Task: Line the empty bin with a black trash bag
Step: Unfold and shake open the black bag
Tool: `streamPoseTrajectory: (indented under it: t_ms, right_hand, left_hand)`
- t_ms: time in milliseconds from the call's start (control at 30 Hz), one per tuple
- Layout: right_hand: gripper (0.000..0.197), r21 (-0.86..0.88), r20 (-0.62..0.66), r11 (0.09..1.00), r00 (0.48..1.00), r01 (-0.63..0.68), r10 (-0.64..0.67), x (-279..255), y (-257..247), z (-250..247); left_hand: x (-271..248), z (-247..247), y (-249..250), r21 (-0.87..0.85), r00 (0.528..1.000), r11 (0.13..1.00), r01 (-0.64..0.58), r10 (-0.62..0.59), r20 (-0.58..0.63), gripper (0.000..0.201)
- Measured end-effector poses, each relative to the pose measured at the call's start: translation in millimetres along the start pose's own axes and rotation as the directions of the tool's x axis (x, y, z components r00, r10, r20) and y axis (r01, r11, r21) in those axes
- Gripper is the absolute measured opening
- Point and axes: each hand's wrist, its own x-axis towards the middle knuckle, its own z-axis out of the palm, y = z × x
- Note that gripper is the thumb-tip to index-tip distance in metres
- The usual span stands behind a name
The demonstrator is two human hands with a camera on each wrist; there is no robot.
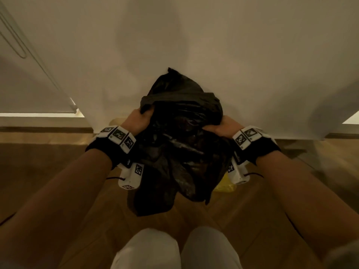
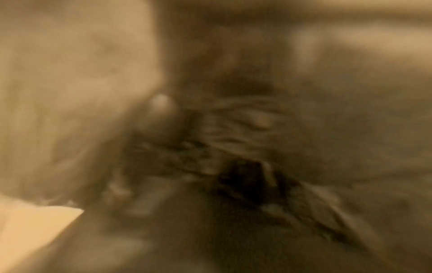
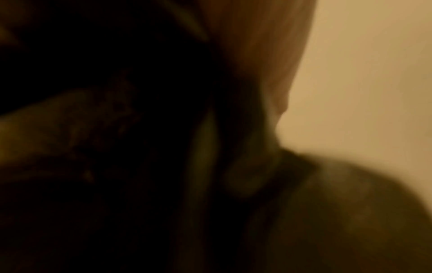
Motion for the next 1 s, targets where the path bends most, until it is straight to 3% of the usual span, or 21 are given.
streamPoseTrajectory:
  t_ms: [67, 100, 200, 267, 367, 467, 500, 567, 667, 767, 867, 933, 1000]
  right_hand:
    - [0.055, -0.021, 0.015, 0.988, 0.988, 0.152, -0.151, 2.8, -22.8, 13.9]
    - [0.052, -0.016, 0.006, 0.98, 0.981, 0.196, -0.196, 5.9, -33.0, 19.4]
    - [0.049, 0.005, -0.01, 0.975, 0.975, 0.223, -0.223, 17.6, -60.2, 32.3]
    - [0.051, 0.034, 0.018, 0.971, 0.971, 0.238, -0.239, 24.2, -75.5, 41.4]
    - [0.051, 0.258, 0.095, 0.94, 0.962, 0.224, -0.256, 26.2, -94.6, 55.4]
    - [0.06, 0.534, 0.244, 0.84, 0.936, 0.09, -0.255, 29.6, -99.4, 62.4]
    - [0.062, 0.575, 0.243, 0.814, 0.935, 0.076, -0.259, 34.2, -98.2, 61.7]
    - [0.069, 0.6, 0.115, 0.784, 0.952, 0.16, -0.282, 46.7, -94.6, 56.1]
    - [0.11, 0.326, -0.123, 0.843, 0.903, 0.428, -0.411, 70.8, -84.1, 45.8]
    - [0.13, -0.003, -0.091, 0.882, 0.878, 0.472, -0.47, 98.7, -80.2, 54.3]
    - [0.115, -0.358, 0.019, 0.817, 0.878, 0.452, -0.478, 117.6, -94.5, 80.0]
    - [0.102, -0.469, 0.142, 0.804, 0.93, 0.365, -0.339, 122.1, -111.9, 92.4]
    - [0.093, -0.505, 0.158, 0.814, 0.958, 0.288, -0.241, 125.0, -129.2, 101.7]
  left_hand:
    - [1.0, 2.9, 2.0, -0.05, 0.999, 0.998, -0.034, 0.036, 0.026, 0.056]
    - [2.4, 4.0, 0.5, -0.021, 0.997, 0.998, -0.057, 0.058, 0.048, 0.076]
    - [-3.0, 6.2, -4.2, 0.086, 0.978, 0.984, -0.155, 0.14, 0.153, 0.141]
    - [-4.3, 4.1, -7.2, 0.014, 0.958, 0.973, -0.229, 0.223, 0.181, 0.157]
    - [-5.1, 2.5, -12.5, -0.104, 0.967, 0.967, -0.233, 0.242, 0.078, 0.12]
    - [-0.1, -6.6, -20.9, 0.016, 0.979, 0.983, -0.183, 0.184, -0.086, 0.092]
    - [5.1, -12.1, -27.2, 0.057, 0.983, 0.99, -0.132, 0.138, -0.123, 0.077]
    - [20.4, -29.6, -39.1, 0.027, 0.989, 0.996, -0.088, 0.091, -0.113, 0.059]
    - [31.0, -59.8, -39.7, 0.027, 0.989, 0.991, -0.129, 0.131, -0.074, 0.051]
    - [42.2, -79.6, -33.8, 0.057, 0.977, 0.982, -0.179, 0.184, -0.106, 0.058]
    - [55.4, -91.5, -30.9, -0.017, 0.979, 0.985, -0.171, 0.168, -0.119, 0.05]
    - [66.1, -96.9, -32.8, -0.083, 0.988, 0.989, -0.123, 0.115, -0.101, 0.039]
    - [71.8, -102.2, -32.9, -0.132, 0.993, 0.987, -0.092, 0.081, -0.085, 0.037]
